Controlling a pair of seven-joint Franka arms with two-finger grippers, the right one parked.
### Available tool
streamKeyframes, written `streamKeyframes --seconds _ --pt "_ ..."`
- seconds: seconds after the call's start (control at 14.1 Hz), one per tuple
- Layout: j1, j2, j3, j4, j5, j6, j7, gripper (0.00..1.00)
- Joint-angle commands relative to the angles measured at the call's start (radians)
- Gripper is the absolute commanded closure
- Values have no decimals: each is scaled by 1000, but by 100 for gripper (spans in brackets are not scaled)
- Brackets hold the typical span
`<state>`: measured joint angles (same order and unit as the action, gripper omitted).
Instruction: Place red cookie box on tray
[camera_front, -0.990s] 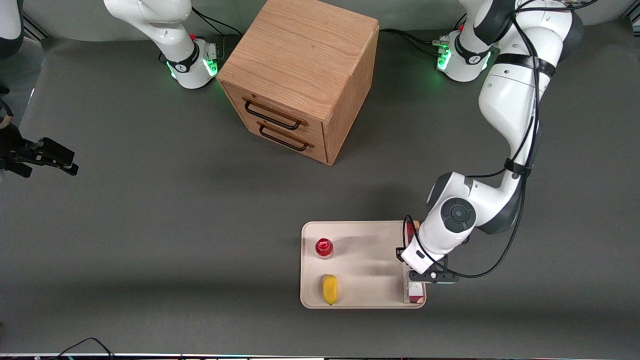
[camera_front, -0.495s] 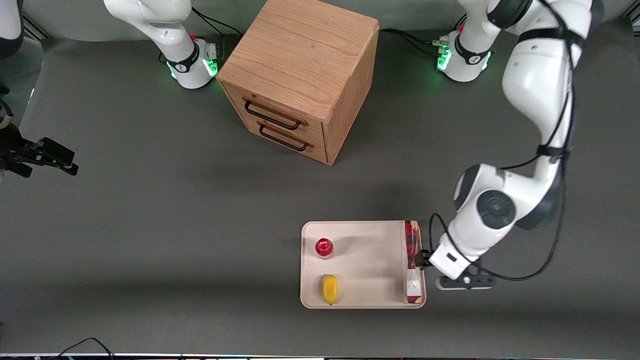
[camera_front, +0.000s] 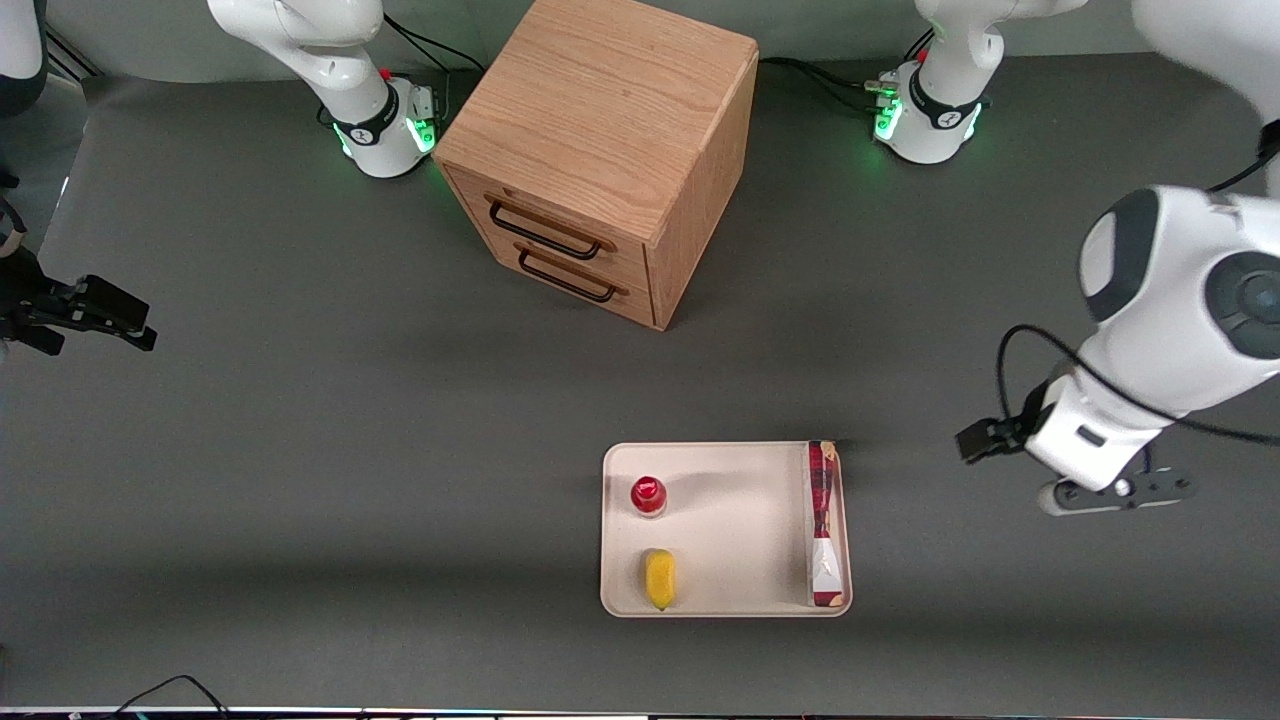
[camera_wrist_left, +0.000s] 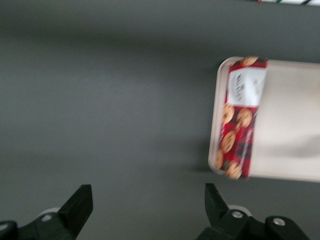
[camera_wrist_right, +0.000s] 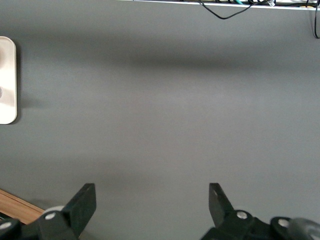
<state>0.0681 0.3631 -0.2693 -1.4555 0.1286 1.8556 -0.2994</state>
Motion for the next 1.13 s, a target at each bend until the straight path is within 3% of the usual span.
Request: streamKeyframes --seconds 0.0,0.21,0.42,1.06 --pt "62 -97 -11 -97 -17 -38 110 0" --pt "117 -229 -11 -210 -20 -42 157 0" --pt "128 -306 -11 -227 -65 -114 189 0" --pt "125 -354 -10 -224 -84 -115 194 0"
